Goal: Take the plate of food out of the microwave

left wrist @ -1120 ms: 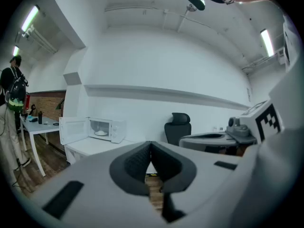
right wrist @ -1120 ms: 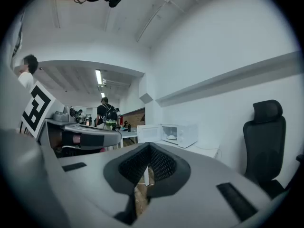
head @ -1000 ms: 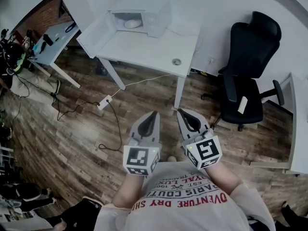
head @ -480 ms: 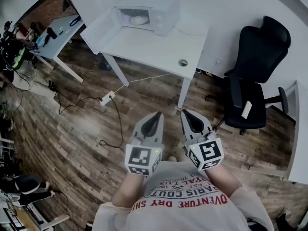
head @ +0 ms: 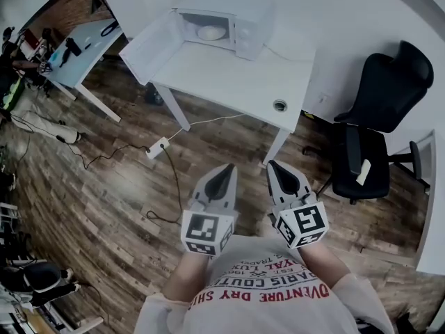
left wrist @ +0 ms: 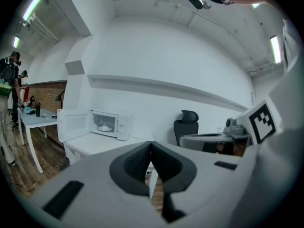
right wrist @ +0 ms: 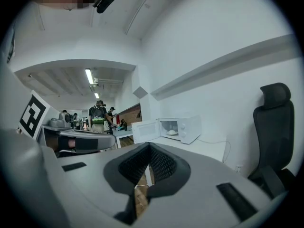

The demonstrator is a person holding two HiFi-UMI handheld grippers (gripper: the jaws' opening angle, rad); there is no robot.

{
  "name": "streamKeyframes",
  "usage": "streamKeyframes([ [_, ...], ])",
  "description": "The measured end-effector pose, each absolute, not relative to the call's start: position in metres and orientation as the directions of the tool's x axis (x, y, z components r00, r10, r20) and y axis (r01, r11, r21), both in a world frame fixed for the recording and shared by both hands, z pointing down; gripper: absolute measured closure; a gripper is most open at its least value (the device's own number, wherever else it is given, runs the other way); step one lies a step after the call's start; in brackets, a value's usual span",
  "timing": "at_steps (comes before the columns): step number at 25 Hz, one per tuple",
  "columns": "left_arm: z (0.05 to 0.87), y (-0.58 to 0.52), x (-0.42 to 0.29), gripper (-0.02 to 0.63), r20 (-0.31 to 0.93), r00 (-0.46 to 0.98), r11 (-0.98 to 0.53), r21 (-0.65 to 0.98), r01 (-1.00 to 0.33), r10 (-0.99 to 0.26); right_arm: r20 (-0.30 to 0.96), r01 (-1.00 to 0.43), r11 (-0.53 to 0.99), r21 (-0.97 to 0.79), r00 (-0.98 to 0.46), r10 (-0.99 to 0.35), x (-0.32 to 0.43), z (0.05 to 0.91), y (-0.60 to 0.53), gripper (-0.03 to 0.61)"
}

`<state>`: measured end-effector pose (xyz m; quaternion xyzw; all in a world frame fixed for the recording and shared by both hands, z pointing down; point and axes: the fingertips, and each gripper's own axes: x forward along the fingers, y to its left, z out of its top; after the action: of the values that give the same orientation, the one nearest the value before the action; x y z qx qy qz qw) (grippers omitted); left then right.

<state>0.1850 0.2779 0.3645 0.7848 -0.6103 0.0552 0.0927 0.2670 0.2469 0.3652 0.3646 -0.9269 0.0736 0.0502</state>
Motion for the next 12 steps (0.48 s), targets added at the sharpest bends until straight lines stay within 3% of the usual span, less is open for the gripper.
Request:
streamKeyframes([
  [12,0.321,0.167,0.019,0.607,0.15,0.357,-0.351,0.061,-0.934,-0.922,0.119,-0.766,0.634,-0.108,-0.643,-0.756,0.11,0.336,0.143,0.575],
])
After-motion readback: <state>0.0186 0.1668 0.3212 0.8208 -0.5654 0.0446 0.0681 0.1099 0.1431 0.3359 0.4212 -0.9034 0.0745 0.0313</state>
